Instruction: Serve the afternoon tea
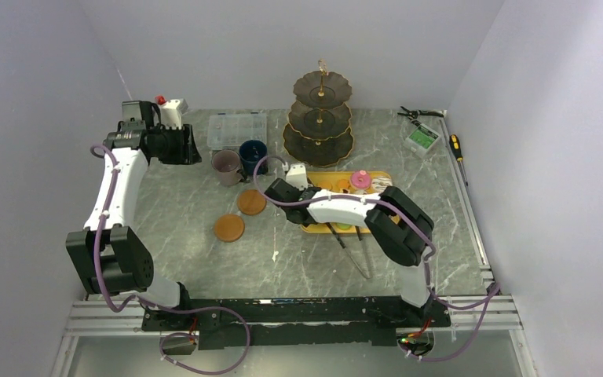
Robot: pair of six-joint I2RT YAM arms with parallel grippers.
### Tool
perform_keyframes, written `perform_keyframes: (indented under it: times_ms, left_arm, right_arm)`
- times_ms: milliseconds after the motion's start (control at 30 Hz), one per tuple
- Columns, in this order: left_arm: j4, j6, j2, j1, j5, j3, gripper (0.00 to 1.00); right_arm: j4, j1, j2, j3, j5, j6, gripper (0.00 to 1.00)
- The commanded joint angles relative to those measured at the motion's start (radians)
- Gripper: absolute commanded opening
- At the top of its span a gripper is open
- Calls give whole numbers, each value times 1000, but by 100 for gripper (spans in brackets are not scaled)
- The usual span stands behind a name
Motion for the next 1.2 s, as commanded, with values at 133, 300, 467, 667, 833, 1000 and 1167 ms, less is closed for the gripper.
perform_keyframes:
  times_ms: [133, 300, 467, 667, 833, 1000, 1167]
  left_arm:
    - [0, 36, -15, -20, -27, 30, 54]
    - [-3, 49, -22, -24, -36, 24, 56]
    - [-14, 61, -16, -37, -16, 28, 64]
    - [-82, 93, 17, -55, 27, 81, 73]
    - [-126, 183, 7, -119, 50, 97, 93]
    - [-155, 290, -3, -233, 46, 85, 94]
    - [-224, 344, 34, -316, 56, 127, 94]
  right_arm:
    - [-26, 20, 68, 192, 15, 68, 11]
    - [-38, 21, 62, 215, 18, 52, 22]
    - [1, 21, -52, 171, -26, -17, 48]
    - [-37, 7, -256, 69, -43, -75, 54]
    - [-60, -118, -482, -172, -135, -72, 53]
    - [-68, -238, -659, -368, -208, -90, 53]
    - [-80, -253, -682, -446, -237, -97, 54]
